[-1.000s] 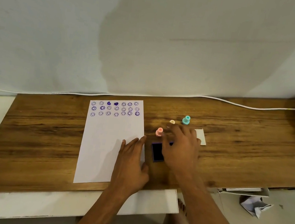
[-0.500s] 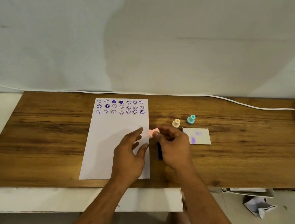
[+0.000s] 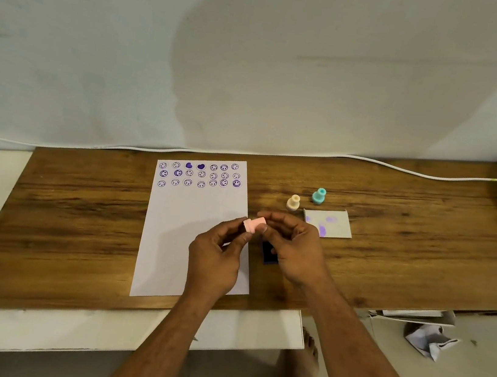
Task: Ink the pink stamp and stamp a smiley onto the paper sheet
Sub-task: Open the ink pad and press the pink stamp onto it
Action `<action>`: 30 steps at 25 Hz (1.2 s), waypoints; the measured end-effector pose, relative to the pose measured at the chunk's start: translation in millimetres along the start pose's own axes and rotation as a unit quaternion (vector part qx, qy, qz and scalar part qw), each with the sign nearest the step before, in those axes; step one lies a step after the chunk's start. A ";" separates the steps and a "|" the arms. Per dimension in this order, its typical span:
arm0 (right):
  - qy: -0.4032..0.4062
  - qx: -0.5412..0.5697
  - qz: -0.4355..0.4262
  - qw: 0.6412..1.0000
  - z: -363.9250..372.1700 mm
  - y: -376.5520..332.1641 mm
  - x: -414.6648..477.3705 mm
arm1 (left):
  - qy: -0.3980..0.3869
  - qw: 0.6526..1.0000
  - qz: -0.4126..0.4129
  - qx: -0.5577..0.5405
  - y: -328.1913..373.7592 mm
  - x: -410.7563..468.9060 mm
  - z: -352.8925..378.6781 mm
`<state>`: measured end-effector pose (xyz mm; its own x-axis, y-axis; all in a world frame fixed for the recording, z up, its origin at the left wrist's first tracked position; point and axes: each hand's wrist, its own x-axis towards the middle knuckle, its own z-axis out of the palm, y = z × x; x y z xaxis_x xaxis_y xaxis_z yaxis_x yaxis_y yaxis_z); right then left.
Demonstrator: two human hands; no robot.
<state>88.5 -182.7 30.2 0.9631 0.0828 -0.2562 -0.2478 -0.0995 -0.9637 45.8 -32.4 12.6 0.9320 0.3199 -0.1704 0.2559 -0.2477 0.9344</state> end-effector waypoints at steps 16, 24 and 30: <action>0.028 -0.449 -0.115 0.885 -19.1 18.9 -3.8 | 0.029 0.999 -0.022 0.032 -7.5 7.4 -0.6; 0.074 -0.520 -0.126 0.842 -1.9 25.7 -10.7 | 0.047 0.999 -0.010 0.013 -4.7 9.3 -8.6; 0.098 -0.540 -0.103 0.830 8.2 29.3 -11.5 | 0.050 0.998 -0.009 0.022 -3.0 9.2 -11.0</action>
<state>69.3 -178.4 4.3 0.9982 0.0555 0.0238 0.0603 -0.9422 -0.3296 50.9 -18.7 11.6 0.8969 0.4148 -0.1534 0.2864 -0.2805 0.9161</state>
